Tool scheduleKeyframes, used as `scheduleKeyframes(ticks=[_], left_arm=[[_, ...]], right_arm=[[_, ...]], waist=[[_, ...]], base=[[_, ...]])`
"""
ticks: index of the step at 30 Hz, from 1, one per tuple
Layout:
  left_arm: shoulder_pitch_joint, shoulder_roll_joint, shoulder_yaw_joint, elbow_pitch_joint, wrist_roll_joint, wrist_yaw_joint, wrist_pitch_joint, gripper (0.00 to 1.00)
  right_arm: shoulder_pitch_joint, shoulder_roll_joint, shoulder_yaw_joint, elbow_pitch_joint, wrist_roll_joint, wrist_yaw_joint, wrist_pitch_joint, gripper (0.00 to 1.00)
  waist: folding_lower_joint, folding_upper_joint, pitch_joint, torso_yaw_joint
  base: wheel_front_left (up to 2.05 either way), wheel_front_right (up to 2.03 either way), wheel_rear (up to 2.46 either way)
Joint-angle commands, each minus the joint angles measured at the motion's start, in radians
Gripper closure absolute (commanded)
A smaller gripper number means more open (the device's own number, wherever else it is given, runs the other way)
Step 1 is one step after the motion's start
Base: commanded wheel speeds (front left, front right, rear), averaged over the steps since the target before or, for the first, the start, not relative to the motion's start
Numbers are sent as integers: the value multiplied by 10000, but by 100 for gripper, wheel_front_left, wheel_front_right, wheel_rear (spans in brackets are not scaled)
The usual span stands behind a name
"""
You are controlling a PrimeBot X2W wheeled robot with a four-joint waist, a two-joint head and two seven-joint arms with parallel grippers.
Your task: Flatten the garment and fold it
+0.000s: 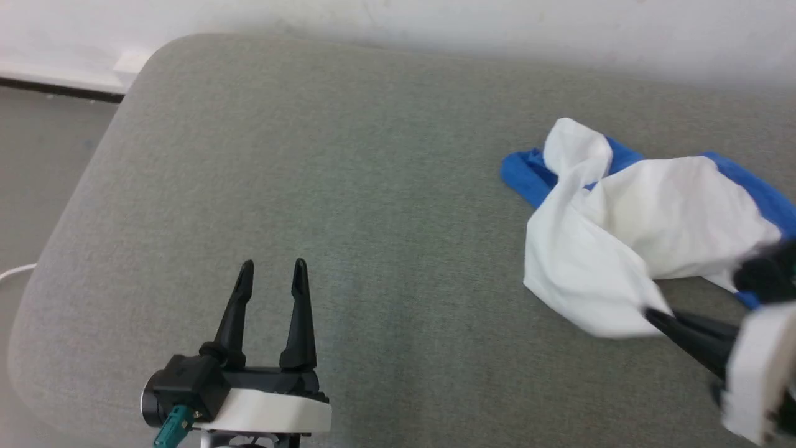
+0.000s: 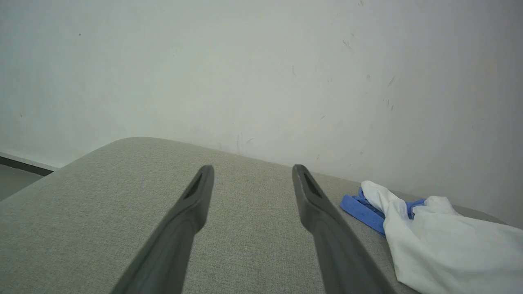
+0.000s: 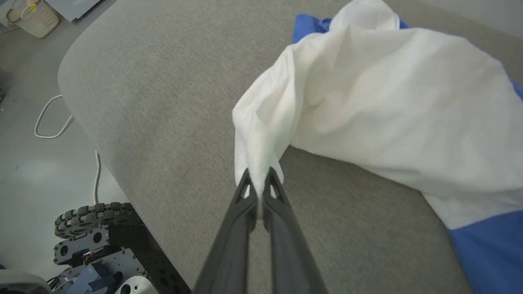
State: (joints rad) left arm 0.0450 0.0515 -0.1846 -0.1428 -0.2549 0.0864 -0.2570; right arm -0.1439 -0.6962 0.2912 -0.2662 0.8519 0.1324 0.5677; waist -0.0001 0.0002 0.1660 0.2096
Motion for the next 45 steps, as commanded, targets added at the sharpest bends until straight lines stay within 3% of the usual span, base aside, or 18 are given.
scheduleKeyframes(ticks=[1, 6, 11, 14, 20, 21, 22, 23, 34, 45], left_arm=[[135, -12, 75, 30, 29, -104, -47, 0], [186, -12, 125, -3, 7, -149, -47, 0], [111, -13, 6, 118, -23, -214, -47, 0], [72, -13, -7, 173, 0, -245, -47, 0], [74, -13, 84, 290, 62, -292, -47, 0], [83, -13, 105, 293, 65, -290, -47, 0], [94, -13, 118, 298, 70, -290, -47, 0], [106, -13, 126, 304, 71, -295, -47, 0], [94, -13, 87, 267, -14, -352, -47, 0], [-158, -13, -163, 254, -43, -288, -47, 0]], right_arm=[[924, -291, -625, -130, 206, -17, 310, 100], [3871, -27, -3167, 13, 88, -17, 1168, 100], [5837, 1455, -4634, 201, -1106, -17, 1638, 100], [6166, 2374, -4773, 376, -1558, -17, 1716, 100], [5444, 2805, -3845, 1319, -2786, -17, 245, 100], [5251, 2815, -3662, 1433, -2892, -17, -66, 84], [5040, 2835, -3524, 1508, -2958, -17, -368, 52], [4826, 2843, -3415, 1538, -2973, -17, -625, 0], [2705, 1503, -2840, 97, -2467, -17, -1236, 0], [1126, 921, -893, 2732, -3392, -17, -1441, 0]], waist=[[1, -2, -195, -387], [1, -2, -88, -716], [1, -2, -3, -824], [1, -2, 36, -869], [1, -2, -72, -955], [1, -2, -96, -967], [1, -2, -117, -979], [1, -2, -143, -992], [1, -2, -150, -952], [1, -2, 303, -446]], base=[[0, 0, 0], [0, 0, 0], [0, 0, 0], [0, 0, 0], [0, 0, 0], [0, 0, 0], [0, 0, 0], [0, 0, 0], [0, 0, 0], [0, 0, 0]])
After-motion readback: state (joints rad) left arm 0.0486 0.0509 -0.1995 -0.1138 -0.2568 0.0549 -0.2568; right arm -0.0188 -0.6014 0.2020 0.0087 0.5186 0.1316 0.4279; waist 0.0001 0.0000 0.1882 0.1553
